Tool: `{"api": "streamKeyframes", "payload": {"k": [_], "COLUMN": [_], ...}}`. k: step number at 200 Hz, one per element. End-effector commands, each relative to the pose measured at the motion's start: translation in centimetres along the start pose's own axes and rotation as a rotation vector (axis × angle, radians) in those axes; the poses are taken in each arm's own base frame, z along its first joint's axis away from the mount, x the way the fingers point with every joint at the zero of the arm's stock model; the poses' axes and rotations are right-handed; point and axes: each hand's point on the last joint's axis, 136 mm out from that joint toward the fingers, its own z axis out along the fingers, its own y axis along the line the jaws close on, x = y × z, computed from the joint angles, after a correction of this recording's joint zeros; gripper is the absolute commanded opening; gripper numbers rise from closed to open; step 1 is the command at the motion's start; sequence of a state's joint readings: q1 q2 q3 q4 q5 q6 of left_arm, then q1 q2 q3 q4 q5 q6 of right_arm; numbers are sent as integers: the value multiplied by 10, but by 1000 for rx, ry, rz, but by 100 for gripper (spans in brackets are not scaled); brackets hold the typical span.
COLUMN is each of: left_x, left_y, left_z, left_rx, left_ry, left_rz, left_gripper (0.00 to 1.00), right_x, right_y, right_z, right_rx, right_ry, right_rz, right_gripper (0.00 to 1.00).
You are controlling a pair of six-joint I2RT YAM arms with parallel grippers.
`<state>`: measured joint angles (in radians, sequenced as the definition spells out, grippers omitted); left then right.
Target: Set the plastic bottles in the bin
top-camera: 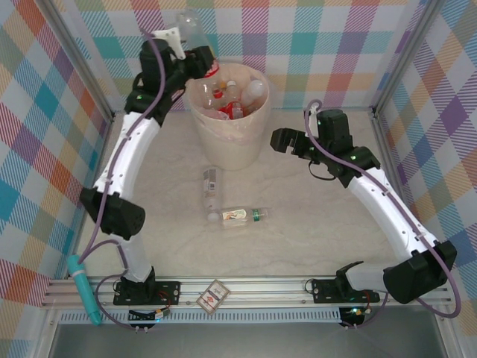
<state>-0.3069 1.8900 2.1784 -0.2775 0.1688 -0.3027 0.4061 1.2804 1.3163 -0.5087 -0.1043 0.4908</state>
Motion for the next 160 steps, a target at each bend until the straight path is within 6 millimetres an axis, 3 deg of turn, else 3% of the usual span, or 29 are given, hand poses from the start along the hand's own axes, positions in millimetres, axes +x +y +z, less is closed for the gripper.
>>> {"api": "streamKeyframes", "payload": {"k": [1, 55, 97, 123, 160], "left_x": [-15, 68, 116, 128, 121], "left_y": [-35, -20, -9, -6, -11], "left_z": [2, 26, 34, 38, 36], "left_rx": [110, 44, 42, 49, 61], "left_ry": [-49, 178, 284, 308, 284], "left_rz": [14, 79, 119, 113, 119], "left_gripper": [39, 42, 54, 60, 89], "right_x": [10, 71, 144, 182, 223], "right_y": [3, -25, -33, -29, -28], "right_z": [-11, -31, -16, 10, 39], "right_rx": [-22, 136, 204, 185, 214], "right_ry": [1, 115, 221, 207, 188], "right_rz": [27, 94, 261, 408, 559], "right_gripper": [99, 98, 98, 98, 98]}}
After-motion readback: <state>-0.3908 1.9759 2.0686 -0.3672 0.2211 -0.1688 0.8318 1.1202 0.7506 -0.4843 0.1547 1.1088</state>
